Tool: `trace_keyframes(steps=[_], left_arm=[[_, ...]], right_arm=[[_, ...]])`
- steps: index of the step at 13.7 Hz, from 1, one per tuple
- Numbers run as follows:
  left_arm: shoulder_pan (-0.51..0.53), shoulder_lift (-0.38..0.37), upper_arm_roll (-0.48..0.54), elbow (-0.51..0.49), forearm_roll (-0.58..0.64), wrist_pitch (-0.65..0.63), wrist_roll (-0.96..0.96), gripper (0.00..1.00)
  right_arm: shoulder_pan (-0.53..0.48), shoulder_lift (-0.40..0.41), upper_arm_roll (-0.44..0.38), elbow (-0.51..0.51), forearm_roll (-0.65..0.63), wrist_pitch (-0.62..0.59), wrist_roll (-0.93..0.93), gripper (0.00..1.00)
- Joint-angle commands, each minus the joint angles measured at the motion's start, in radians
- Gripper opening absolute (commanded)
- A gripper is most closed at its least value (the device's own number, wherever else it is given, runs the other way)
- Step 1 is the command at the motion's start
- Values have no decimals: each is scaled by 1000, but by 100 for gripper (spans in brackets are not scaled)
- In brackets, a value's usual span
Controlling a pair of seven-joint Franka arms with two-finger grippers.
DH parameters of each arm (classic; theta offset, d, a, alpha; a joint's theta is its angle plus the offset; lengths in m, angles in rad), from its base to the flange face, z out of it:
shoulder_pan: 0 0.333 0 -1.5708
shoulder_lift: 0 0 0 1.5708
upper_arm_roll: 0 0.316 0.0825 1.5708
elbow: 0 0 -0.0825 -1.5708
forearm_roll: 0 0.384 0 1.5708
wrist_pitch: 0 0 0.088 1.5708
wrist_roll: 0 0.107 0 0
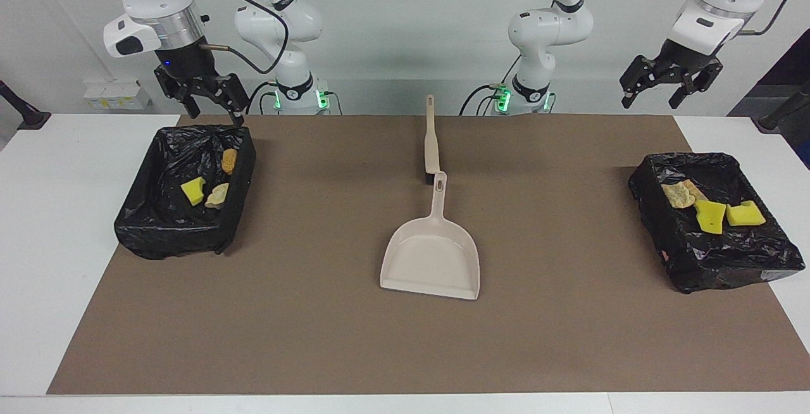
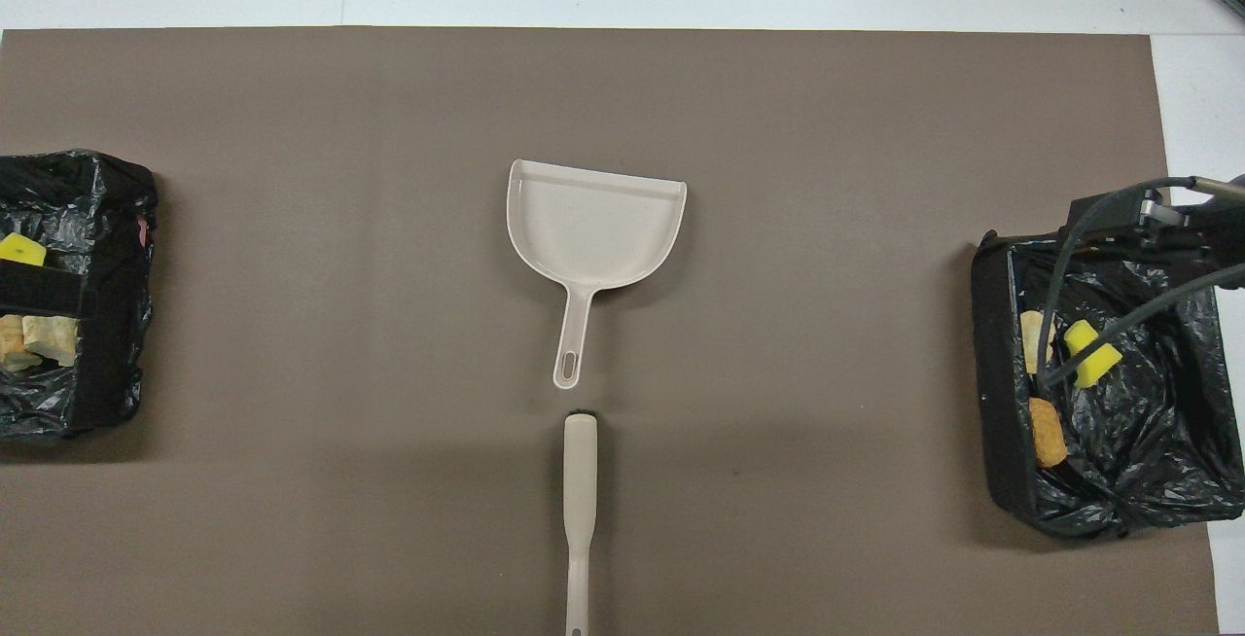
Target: Sweep and dump trash in bin
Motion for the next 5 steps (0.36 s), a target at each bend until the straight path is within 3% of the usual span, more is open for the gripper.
trace_keyframes(steps=[1,5], left_arm=[[-8,-1,5,18,-10,-39,-17,100],[-8,-23,8,9,-11,-39,-6,100]], right_arm=[[-9,8,0,17,17,-16,-10,100],[-9,8,0,17,17,-16,-9,100]])
